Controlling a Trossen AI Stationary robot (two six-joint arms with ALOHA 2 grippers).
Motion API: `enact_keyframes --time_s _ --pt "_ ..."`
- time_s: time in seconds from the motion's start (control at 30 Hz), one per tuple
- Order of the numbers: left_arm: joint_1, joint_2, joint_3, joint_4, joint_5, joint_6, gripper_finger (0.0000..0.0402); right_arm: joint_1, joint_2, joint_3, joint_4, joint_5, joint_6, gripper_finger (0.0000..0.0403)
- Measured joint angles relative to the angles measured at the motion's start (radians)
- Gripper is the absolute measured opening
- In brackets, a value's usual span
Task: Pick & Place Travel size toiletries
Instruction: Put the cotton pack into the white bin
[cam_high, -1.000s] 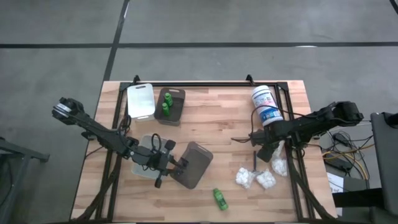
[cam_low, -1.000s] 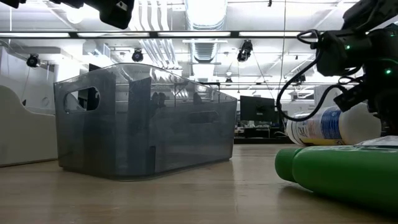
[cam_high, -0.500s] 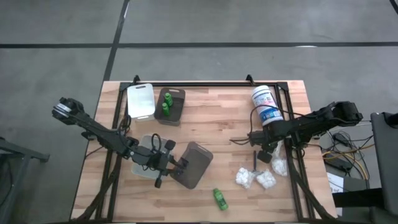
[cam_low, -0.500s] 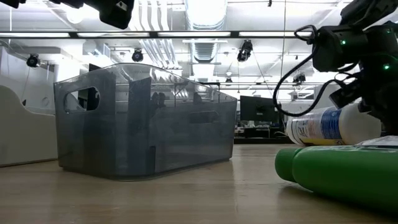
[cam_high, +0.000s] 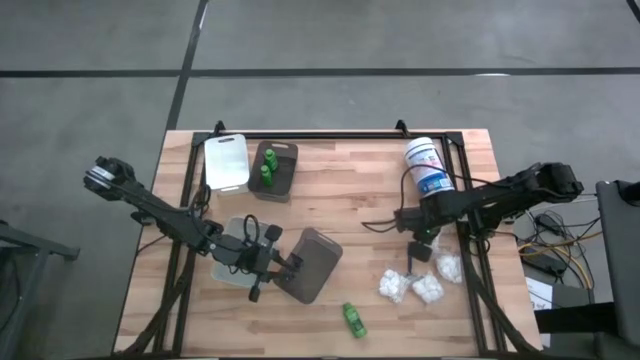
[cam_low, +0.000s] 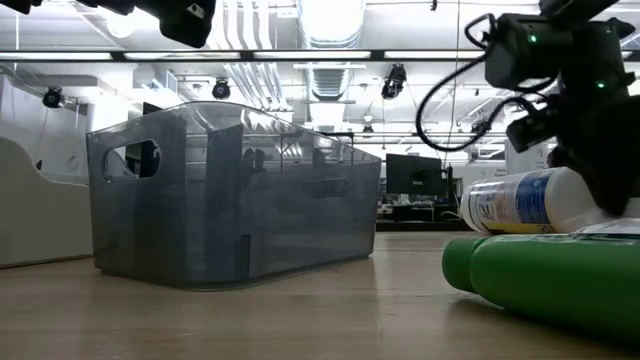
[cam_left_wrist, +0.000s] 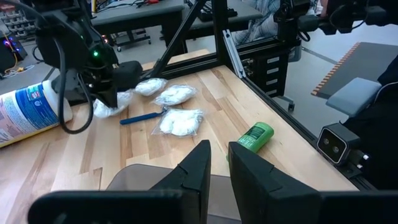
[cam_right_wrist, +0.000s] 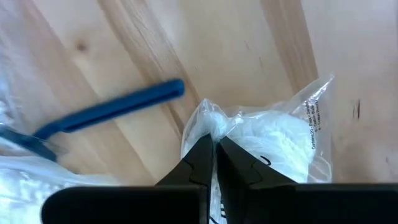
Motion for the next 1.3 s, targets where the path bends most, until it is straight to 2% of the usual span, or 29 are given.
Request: enact_keyframes --time_s 0.23,0.5,1.3 --pt "0.000 0.000 0.000 0.001 0.000 0.000 0.0062 0.000 -0.001 0.037 0.084 0.023 -0.070 0.0011" --pt "0.000 0.000 -0.002 0.000 0.000 0.000 0.0062 0.000 -0.001 0.041 0.266 0.024 -0.173 0.0011" --pt "0.001 0.000 -0.002 0.001 -0.008 0.001 0.0062 0.000 -0.001 0.041 0.949 0.025 -0.520 0.0011"
